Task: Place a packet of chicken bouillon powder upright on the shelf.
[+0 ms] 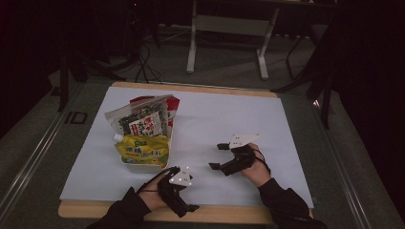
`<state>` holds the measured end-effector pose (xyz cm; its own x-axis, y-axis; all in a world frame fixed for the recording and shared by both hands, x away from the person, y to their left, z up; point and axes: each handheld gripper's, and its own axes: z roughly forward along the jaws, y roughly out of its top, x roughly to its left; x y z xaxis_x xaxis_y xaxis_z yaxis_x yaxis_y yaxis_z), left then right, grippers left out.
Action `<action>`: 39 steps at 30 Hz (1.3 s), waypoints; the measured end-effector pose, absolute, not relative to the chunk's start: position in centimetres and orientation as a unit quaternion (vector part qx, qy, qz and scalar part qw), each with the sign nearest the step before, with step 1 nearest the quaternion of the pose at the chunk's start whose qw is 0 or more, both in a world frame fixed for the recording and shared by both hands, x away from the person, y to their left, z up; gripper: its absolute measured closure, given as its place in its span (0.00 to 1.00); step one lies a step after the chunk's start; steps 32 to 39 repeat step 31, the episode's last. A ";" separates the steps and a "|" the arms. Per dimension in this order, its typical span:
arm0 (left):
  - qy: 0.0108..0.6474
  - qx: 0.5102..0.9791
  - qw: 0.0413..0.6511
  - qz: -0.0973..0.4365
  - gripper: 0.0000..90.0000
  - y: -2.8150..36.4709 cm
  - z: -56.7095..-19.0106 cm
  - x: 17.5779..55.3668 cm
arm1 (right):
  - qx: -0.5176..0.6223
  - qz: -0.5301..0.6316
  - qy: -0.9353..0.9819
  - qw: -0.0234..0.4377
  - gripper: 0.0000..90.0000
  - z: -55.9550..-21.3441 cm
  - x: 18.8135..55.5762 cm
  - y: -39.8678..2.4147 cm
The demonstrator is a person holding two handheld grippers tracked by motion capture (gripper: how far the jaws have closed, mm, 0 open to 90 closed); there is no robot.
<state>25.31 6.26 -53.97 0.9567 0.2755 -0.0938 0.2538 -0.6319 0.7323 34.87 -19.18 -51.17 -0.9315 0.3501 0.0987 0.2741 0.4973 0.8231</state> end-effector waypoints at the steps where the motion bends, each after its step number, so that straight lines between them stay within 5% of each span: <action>1: 0.147 0.903 0.403 0.013 0.01 6.3 -54.0 25.3 | 0.181 0.468 0.864 0.040 0.17 -51.3 34.8 -19.4; 39: 0.149 0.900 0.409 0.012 0.01 6.4 -54.0 25.3 | 0.221 0.451 0.861 0.081 0.17 -53.8 31.4 -25.0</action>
